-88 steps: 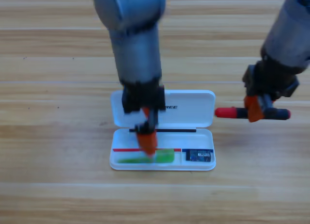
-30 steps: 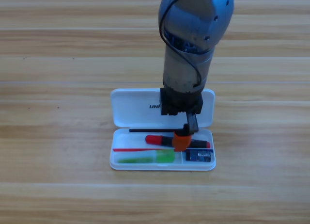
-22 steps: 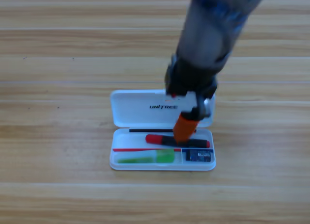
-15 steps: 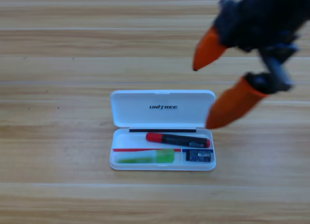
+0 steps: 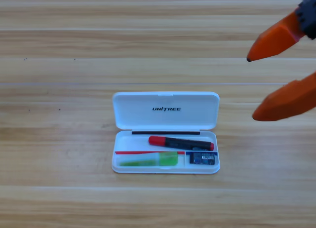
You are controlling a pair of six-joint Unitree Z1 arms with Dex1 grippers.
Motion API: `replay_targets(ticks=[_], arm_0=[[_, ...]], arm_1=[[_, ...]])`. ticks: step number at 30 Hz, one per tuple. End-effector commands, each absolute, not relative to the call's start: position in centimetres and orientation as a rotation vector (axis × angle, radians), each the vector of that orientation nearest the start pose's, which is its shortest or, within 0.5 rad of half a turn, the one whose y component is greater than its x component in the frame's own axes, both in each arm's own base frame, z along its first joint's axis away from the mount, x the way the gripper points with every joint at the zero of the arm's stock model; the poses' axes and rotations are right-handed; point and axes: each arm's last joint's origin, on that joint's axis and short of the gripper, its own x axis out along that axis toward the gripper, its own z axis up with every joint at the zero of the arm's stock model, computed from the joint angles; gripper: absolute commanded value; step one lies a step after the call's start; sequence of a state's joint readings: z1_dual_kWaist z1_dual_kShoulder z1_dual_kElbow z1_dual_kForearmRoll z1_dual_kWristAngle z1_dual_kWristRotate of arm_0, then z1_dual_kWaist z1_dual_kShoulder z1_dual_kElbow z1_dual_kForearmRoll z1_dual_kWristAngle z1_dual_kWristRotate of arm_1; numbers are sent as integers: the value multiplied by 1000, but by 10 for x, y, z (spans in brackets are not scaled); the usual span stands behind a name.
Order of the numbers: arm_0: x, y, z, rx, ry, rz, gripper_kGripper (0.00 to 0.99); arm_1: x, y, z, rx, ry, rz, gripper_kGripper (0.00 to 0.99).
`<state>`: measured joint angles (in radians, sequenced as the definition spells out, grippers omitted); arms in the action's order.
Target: Clean up eraser and pencils
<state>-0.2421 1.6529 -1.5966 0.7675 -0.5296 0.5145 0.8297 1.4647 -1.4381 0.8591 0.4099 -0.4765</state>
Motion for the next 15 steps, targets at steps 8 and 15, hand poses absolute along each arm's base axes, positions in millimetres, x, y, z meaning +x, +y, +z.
replay_targets(ticks=[8, 15], arm_0=[[343, -130, 311, 340, 760, -955, 891], [364, -137, 289, 323, 809, -954, 881]], arm_1=[[149, 186, 415, -526, 608, 1386, 976], [151, 191, 410, -518, 626, 1409, 976]])
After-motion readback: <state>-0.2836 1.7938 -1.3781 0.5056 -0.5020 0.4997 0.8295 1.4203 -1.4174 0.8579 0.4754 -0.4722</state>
